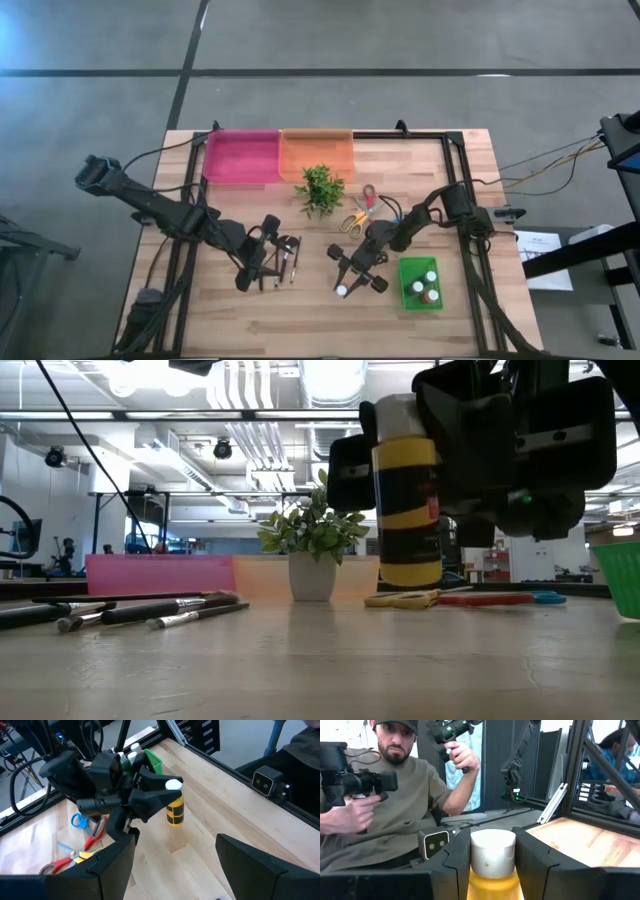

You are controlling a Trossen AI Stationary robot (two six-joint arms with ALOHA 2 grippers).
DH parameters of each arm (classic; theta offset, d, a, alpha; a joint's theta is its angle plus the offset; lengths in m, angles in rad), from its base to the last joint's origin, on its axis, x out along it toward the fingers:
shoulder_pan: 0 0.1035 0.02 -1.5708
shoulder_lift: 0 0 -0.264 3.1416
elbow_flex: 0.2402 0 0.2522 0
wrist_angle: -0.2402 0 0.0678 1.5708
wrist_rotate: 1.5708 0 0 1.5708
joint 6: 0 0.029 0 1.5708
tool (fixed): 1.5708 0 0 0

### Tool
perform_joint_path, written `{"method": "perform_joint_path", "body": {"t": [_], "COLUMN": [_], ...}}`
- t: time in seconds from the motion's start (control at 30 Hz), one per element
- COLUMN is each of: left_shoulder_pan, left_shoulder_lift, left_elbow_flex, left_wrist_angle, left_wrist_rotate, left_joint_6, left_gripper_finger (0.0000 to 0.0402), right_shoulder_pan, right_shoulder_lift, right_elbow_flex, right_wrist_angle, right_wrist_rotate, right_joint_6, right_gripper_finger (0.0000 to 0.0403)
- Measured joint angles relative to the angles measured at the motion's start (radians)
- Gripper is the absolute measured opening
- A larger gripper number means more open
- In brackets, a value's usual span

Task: Pick & Place Paint Supplies
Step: Put the yellow paint bottle into the green bin

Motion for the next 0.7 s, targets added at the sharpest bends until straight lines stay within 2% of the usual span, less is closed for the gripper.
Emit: {"method": "perform_joint_path", "body": {"t": [0.7], "left_shoulder_pan": [0.0], "left_shoulder_lift": [0.0], "left_elbow_flex": [0.0], "left_wrist_angle": [0.0], "left_wrist_rotate": [0.0], "left_joint_6": [-0.001], "left_gripper_finger": [0.0287], "right_shoulder_pan": [-0.001], "right_shoulder_lift": [0.067], "right_elbow_flex": [0.024], "right_wrist_angle": [0.003], "right_wrist_rotate": [0.011], "right_joint_6": [-0.005], "right_gripper_finger": [0.0111]}}
